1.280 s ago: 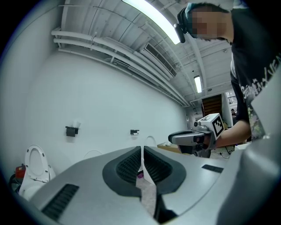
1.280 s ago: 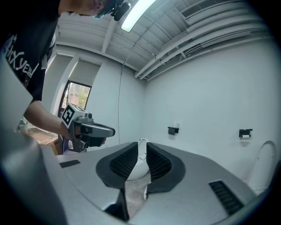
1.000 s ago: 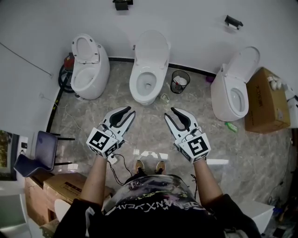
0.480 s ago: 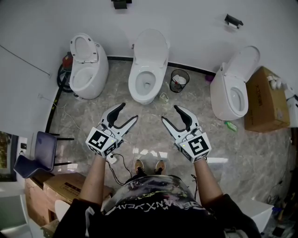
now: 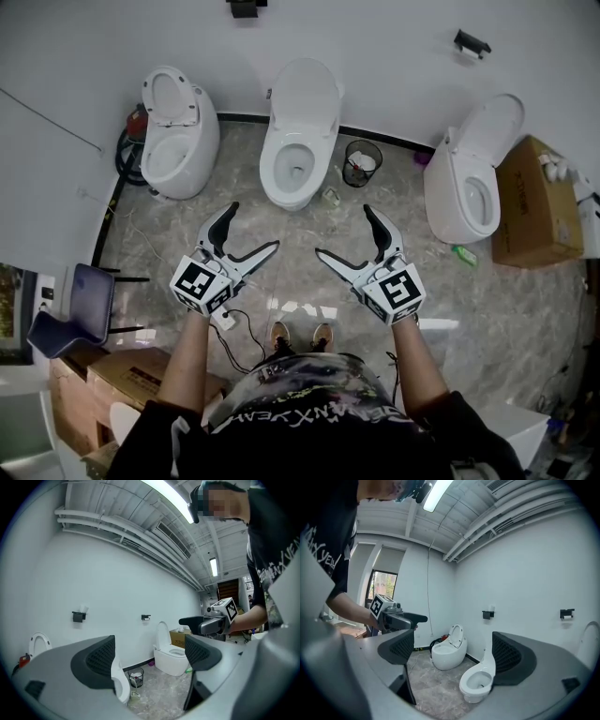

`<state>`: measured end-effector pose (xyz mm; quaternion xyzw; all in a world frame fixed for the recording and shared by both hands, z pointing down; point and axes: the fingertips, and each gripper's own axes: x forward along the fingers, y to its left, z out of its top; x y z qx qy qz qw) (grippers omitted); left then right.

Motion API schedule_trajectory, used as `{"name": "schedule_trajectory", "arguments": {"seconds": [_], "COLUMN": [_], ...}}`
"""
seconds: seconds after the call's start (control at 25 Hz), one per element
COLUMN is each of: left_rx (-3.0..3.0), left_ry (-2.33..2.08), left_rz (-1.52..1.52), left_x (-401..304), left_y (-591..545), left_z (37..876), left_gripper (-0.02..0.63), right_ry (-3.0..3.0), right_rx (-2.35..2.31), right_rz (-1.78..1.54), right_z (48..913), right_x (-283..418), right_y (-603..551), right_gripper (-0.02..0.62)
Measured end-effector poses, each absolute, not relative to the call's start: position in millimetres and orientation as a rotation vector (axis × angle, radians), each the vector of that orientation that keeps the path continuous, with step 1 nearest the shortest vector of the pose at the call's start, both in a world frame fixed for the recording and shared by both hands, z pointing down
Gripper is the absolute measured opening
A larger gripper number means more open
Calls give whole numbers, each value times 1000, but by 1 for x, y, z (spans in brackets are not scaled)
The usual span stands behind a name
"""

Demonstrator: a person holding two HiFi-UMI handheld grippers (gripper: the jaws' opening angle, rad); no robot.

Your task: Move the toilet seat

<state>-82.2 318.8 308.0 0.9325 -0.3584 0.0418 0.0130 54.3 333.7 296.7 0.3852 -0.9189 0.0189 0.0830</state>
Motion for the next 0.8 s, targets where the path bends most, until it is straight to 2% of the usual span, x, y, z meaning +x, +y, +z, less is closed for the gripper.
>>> {"name": "schedule_trajectory", "arguments": {"seconds": [0.32,0.8], "left_rx": [2938,2935], "left_ry": [-1122,-1127], "left_rz": [149,167], "left_x": [-83,-83], "left_y": [326,332], "left_z": [307,308], "left_gripper": [514,520], "right_ry": [-2760,-2743], "right_rx": [1124,1125], "right_rz": [58,58], "right_z": [299,301], "right_x": [49,50], "right_y": [339,344], "right_gripper": [583,586]}}
